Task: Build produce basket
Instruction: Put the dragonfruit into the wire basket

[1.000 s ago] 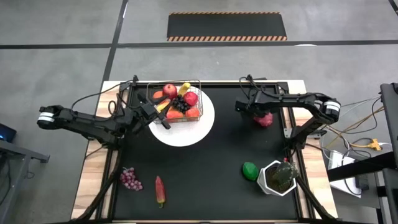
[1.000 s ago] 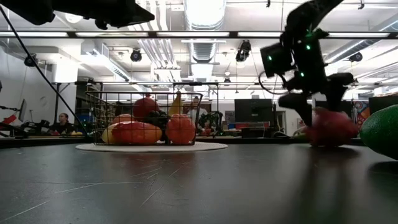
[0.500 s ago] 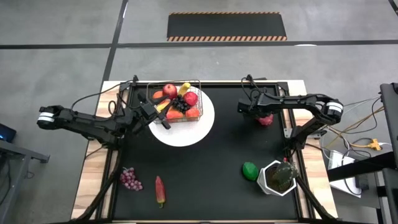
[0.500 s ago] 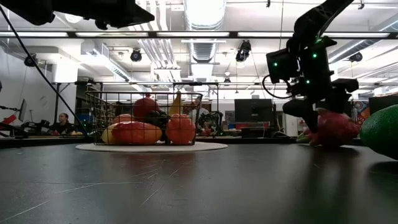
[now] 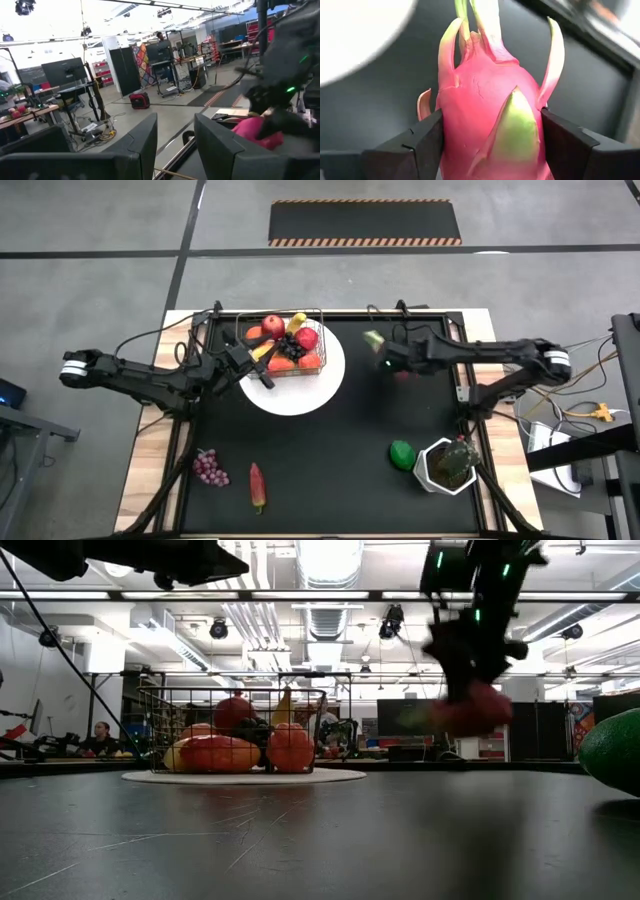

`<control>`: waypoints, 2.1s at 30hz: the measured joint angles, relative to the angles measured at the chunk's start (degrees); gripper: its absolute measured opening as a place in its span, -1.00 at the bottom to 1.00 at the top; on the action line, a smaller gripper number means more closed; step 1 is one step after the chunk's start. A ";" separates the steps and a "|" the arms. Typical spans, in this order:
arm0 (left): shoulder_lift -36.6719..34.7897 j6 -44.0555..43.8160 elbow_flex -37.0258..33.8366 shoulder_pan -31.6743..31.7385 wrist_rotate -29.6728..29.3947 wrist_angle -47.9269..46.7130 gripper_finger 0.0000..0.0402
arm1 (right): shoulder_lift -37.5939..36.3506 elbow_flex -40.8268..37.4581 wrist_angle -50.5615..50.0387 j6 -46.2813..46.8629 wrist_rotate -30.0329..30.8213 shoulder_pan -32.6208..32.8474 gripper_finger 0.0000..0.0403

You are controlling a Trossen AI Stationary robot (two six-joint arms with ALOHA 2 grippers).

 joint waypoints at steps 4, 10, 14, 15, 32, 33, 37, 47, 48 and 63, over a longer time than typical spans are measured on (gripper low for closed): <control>0.00 -1.90 -0.04 0.00 1.07 0.06 -0.44 | -5.92 -3.43 16.50 -9.86 0.23 7.78 0.32; 0.00 -5.78 -0.11 0.00 6.17 0.28 -0.44 | -9.55 -15.99 58.89 -29.50 -0.98 16.70 0.32; -0.02 -8.47 0.02 0.00 13.84 0.36 -0.44 | -5.98 -23.93 89.38 -39.41 -8.15 16.82 0.32; 0.06 -9.23 0.04 0.00 16.69 0.54 -0.44 | -4.53 -25.27 94.72 -40.94 -9.84 16.77 0.32; 9.65 -13.65 1.36 0.02 27.67 9.04 0.01 | 10.53 -23.74 111.66 -45.93 -11.55 16.70 0.32; 10.69 -13.89 1.33 0.02 27.12 10.67 0.09 | 10.69 -23.56 111.74 -45.95 -11.55 16.70 0.32; 14.72 -14.84 1.69 0.04 26.94 12.72 0.34 | 10.77 -23.47 111.33 -45.86 -11.53 16.70 0.32; 25.10 -14.64 6.34 0.11 30.02 13.29 0.41 | 10.53 -23.47 111.29 -45.86 -11.55 16.70 0.32; 26.15 -14.38 6.92 0.11 30.02 13.93 0.41 | 10.53 -23.47 111.27 -45.86 -11.55 16.70 0.32; 29.20 -9.71 9.42 0.20 29.37 14.61 -0.87 | 10.35 -23.45 108.41 -43.47 -9.22 16.66 0.72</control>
